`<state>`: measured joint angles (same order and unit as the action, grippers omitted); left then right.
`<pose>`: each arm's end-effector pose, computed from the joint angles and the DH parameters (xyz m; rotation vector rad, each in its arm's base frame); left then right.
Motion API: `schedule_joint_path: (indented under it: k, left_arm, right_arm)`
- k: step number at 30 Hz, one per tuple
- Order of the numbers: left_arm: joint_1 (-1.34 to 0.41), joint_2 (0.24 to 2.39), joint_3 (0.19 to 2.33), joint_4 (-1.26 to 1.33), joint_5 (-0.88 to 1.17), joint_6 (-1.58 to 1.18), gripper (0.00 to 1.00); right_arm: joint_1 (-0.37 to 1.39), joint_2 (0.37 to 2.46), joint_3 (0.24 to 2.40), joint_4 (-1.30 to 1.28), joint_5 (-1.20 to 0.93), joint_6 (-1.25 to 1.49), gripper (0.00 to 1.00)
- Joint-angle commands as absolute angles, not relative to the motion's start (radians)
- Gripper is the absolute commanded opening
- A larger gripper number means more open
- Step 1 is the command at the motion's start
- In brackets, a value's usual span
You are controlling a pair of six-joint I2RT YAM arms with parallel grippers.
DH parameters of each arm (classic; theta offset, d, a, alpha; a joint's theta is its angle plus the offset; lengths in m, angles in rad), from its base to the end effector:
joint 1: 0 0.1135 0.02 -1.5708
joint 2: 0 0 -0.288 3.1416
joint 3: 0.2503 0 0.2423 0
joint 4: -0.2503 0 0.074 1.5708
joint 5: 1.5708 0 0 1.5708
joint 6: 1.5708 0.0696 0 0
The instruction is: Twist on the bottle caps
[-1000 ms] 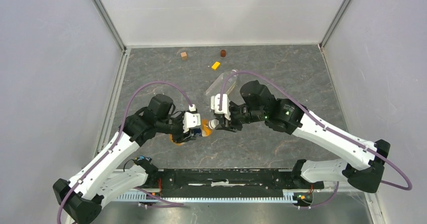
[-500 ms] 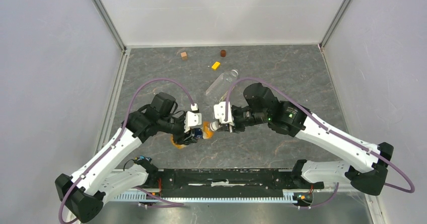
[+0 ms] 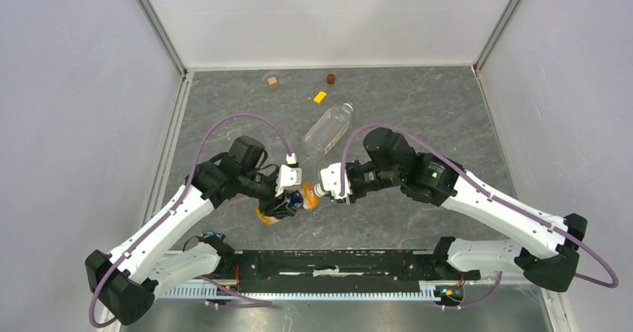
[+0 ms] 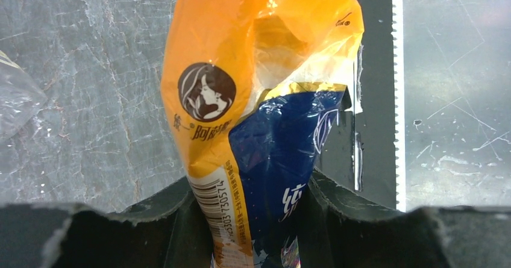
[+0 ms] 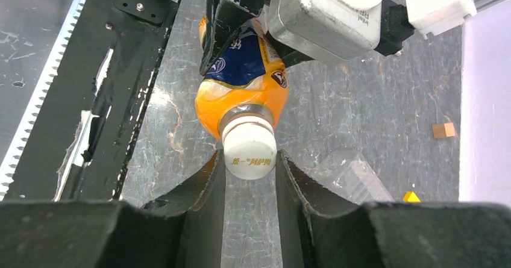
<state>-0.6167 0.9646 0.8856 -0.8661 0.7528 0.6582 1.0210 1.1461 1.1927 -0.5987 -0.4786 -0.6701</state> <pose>0.1093 -0.1358 0.2903 1.6446 1.7144 -0.9154 0.1026 0.2287 0.3756 -1.7747 1.1878 0.7146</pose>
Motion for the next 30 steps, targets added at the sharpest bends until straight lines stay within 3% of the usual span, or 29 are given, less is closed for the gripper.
schedule_joint_path:
  k: [1,9,18,30]
  left_arm:
    - [-0.651,0.893,0.908,-0.567,0.887,0.624,0.37]
    - [-0.670,0.827,0.827,-0.432,0.800,0.593,0.34]
    - [-0.693,0.773,0.778,-0.289,0.655,0.462,0.25]
    - [-0.752,0.676,0.655,-0.086,0.436,0.495,0.18]
  right_arm:
    - [1.040,1.192,1.166,-0.594,-0.541,-0.656,0.09]
    - [1.018,1.220,1.182,-0.558,-0.584,-0.539,0.08]
    - [1.015,1.292,1.229,-0.546,-0.338,-0.317,0.01]
    - [0.903,1.324,1.223,-0.439,-0.294,0.238,0.00]
